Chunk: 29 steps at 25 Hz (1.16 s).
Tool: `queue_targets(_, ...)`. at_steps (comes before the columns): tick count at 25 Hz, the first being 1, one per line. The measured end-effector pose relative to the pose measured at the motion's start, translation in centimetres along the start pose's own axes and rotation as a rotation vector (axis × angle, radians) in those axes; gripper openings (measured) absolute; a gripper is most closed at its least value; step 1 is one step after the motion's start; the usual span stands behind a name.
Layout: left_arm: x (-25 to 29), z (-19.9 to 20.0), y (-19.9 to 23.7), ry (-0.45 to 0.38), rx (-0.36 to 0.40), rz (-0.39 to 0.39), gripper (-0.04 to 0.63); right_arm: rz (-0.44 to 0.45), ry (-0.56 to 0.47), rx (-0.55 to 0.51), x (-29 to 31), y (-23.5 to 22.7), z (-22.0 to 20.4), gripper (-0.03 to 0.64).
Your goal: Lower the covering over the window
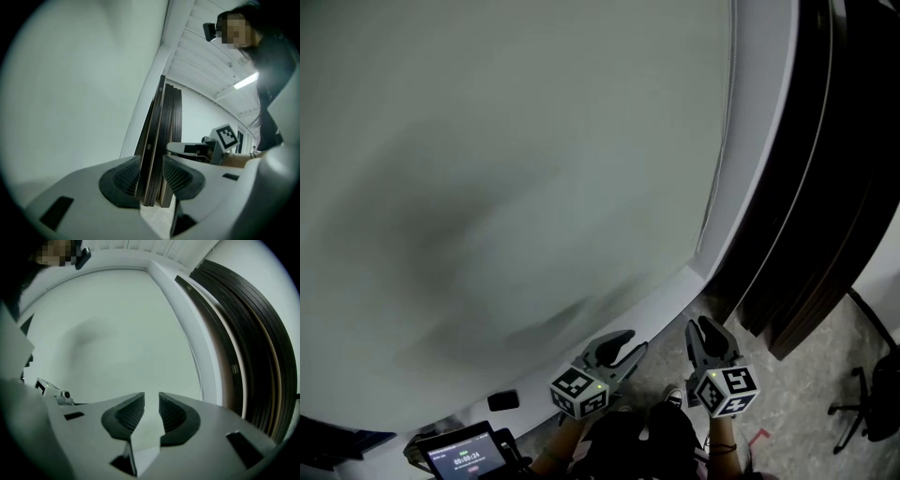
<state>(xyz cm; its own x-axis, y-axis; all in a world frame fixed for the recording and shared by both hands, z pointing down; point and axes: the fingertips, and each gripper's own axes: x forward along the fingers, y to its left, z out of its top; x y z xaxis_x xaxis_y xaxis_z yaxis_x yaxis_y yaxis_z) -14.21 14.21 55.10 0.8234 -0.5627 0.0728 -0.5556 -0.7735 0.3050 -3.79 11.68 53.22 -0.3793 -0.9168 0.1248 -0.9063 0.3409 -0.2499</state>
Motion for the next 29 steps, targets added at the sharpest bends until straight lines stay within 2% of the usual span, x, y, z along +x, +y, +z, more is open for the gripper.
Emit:
queue_targets(8, 1.0, 1.7, -4.2, -0.039, 0.037, -0.033, 0.146, 0.072, -0.004, -0.002, -2.5, 1.5, 1.2, 0.097)
queue_targets(14, 1.6, 1.9, -8.0, -0.089, 0.012, -0.021, 0.146, 0.129, 0.004, 0.024, -6.5, 2.2, 1.5, 0.097)
queue_targets(21, 2.0, 0.4, -14.1, -0.099, 0.023, -0.006, 0.146, 0.173, -0.005, -0.002, -12.5, 1.7, 2.0, 0.097)
queue_targets(29, 2.3, -1.9, -17.7, -0.106, 0.023, 0.035, 0.146, 0.218, -0.02, -0.037, -16.6, 0.8, 2.1, 0.097)
